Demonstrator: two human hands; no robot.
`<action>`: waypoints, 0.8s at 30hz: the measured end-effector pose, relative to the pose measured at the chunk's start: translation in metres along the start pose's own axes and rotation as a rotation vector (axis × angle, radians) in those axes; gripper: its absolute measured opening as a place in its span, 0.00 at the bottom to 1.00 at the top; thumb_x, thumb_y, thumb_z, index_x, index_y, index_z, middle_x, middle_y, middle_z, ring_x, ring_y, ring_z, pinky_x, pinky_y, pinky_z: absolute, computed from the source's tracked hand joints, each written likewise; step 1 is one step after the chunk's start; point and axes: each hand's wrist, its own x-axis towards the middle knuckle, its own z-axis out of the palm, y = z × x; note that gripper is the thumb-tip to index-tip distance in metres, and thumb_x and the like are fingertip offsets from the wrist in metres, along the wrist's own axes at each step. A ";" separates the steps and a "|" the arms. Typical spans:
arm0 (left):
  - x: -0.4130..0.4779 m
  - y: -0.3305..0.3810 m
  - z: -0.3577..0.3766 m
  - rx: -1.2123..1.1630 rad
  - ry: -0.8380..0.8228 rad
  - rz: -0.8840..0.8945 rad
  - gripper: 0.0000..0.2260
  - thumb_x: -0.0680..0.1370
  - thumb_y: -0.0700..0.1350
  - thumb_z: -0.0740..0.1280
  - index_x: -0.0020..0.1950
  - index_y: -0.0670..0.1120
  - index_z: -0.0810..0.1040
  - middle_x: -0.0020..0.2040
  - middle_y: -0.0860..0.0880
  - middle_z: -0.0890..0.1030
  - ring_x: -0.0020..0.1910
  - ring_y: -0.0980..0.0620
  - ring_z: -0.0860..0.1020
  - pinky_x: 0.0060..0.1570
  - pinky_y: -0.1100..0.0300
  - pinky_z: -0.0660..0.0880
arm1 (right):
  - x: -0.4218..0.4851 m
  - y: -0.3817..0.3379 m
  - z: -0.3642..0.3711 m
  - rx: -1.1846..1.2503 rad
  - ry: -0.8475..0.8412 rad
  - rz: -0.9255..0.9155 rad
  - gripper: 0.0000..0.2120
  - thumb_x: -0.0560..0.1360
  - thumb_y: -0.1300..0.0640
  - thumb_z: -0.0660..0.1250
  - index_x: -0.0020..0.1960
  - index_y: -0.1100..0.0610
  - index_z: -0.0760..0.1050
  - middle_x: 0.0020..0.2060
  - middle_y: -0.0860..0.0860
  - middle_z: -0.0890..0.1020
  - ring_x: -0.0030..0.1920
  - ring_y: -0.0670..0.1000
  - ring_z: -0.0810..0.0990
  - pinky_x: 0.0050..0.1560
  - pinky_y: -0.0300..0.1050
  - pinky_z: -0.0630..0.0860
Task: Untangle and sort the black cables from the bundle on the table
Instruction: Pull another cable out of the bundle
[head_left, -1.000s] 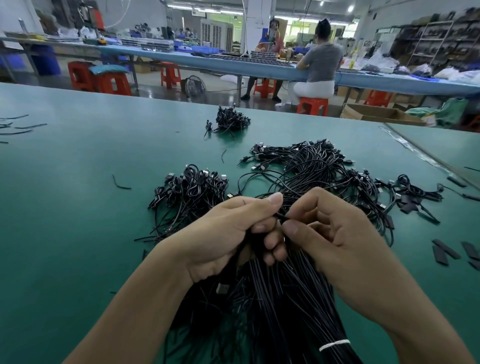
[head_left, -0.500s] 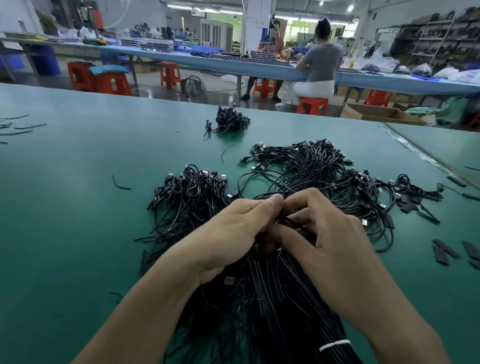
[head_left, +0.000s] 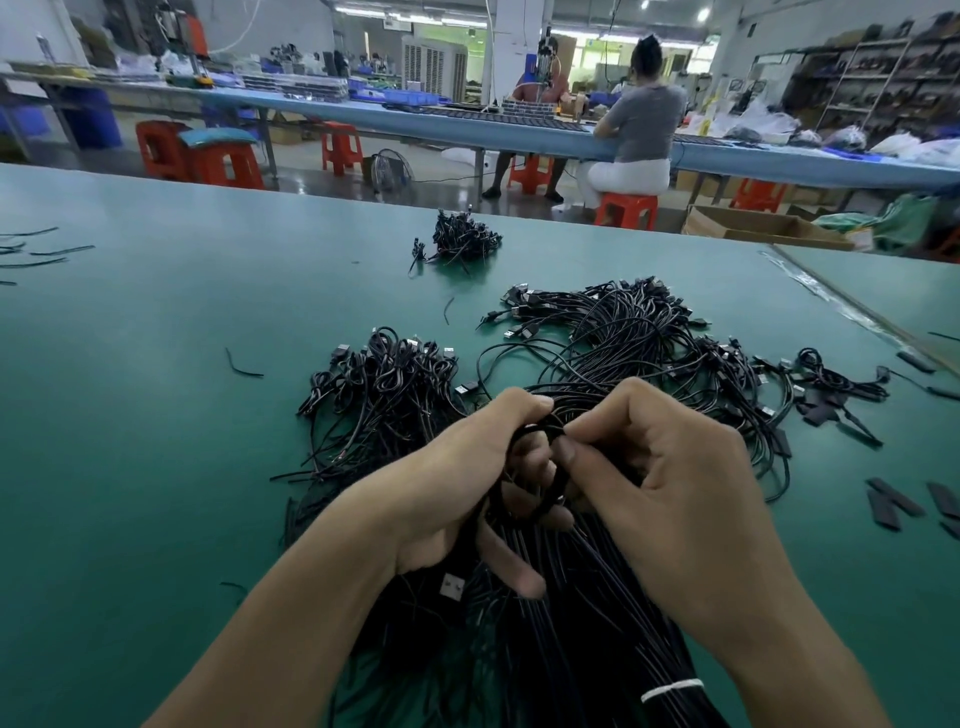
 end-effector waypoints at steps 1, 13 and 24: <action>0.000 -0.001 0.002 0.003 0.013 -0.013 0.21 0.80 0.61 0.57 0.47 0.43 0.74 0.42 0.45 0.76 0.36 0.47 0.84 0.20 0.62 0.72 | 0.000 0.000 0.001 -0.004 0.010 -0.001 0.10 0.74 0.62 0.73 0.39 0.50 0.75 0.32 0.47 0.82 0.29 0.49 0.80 0.30 0.43 0.76; 0.007 -0.009 0.022 0.118 0.168 0.279 0.31 0.79 0.68 0.48 0.33 0.47 0.74 0.23 0.53 0.71 0.18 0.59 0.63 0.19 0.69 0.58 | 0.000 -0.003 0.011 -0.055 0.229 -0.035 0.11 0.73 0.65 0.74 0.40 0.50 0.78 0.38 0.40 0.83 0.35 0.37 0.81 0.35 0.24 0.71; 0.014 -0.012 0.017 0.064 0.207 0.489 0.23 0.77 0.62 0.58 0.26 0.53 0.63 0.24 0.55 0.59 0.21 0.56 0.57 0.21 0.66 0.56 | 0.002 -0.004 0.007 0.205 0.201 0.017 0.07 0.72 0.60 0.76 0.40 0.50 0.81 0.33 0.44 0.83 0.33 0.44 0.81 0.34 0.31 0.73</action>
